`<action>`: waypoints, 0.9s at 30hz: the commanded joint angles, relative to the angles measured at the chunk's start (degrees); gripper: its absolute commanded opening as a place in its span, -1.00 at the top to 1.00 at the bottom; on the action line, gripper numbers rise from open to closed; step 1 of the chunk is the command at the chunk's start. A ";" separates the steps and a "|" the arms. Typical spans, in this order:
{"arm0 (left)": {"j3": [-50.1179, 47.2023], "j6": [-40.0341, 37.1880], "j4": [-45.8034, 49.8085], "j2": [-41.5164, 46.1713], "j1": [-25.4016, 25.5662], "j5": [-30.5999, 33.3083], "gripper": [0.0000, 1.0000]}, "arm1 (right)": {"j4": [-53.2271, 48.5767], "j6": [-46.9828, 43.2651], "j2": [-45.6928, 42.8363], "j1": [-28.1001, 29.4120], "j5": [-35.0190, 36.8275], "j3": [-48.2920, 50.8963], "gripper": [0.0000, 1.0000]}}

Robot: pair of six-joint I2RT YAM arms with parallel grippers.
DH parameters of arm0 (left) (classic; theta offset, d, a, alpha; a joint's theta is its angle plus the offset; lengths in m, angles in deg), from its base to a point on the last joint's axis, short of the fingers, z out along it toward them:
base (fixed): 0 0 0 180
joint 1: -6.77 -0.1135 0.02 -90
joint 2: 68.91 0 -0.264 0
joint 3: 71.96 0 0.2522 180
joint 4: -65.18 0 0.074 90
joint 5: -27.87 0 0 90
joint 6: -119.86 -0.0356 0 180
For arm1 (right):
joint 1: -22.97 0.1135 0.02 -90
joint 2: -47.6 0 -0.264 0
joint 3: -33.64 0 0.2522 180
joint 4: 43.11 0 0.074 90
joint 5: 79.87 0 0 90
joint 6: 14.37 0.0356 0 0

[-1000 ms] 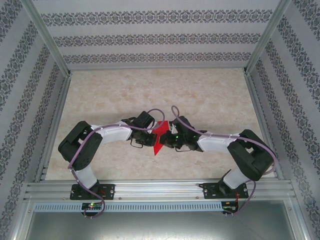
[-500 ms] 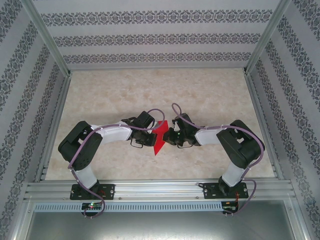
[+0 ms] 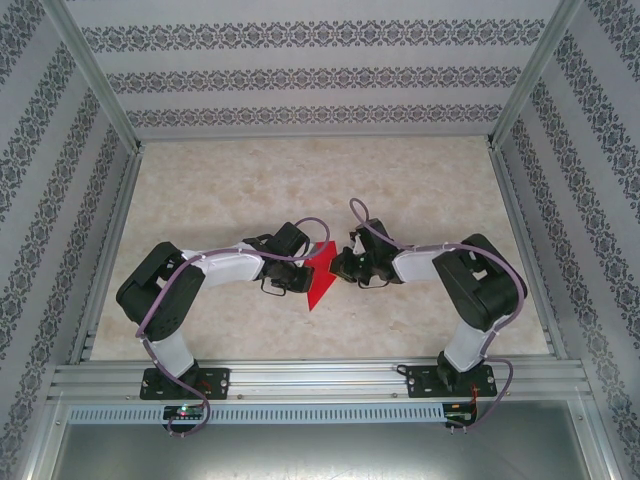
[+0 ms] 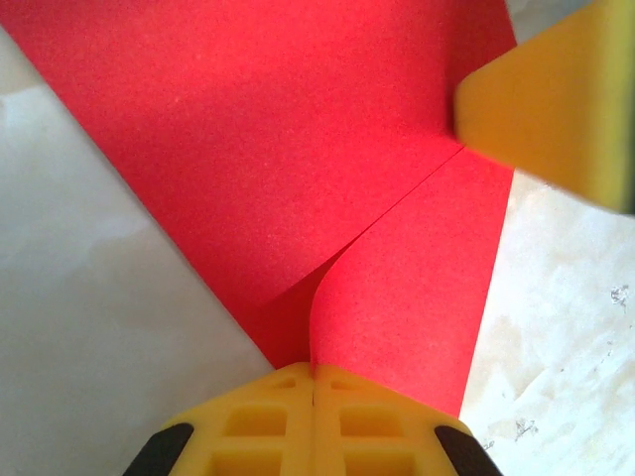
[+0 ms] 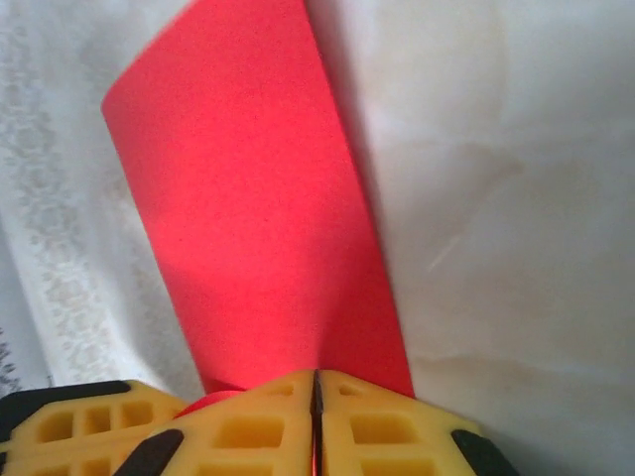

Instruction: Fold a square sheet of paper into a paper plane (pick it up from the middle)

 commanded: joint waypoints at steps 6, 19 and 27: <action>-0.02 -0.66 4.91 2.01 -0.25 2.15 0.89 | -1.23 -1.27 -3.04 -0.31 0.03 1.03 0.79; 4.03 1.19 9.68 12.30 -0.25 4.70 0.56 | -7.47 -1.70 -17.55 -1.19 5.33 5.43 0.69; 7.51 0.52 8.47 5.57 1.89 -3.58 0.73 | -2.12 0.52 -14.65 -1.20 3.07 7.74 0.62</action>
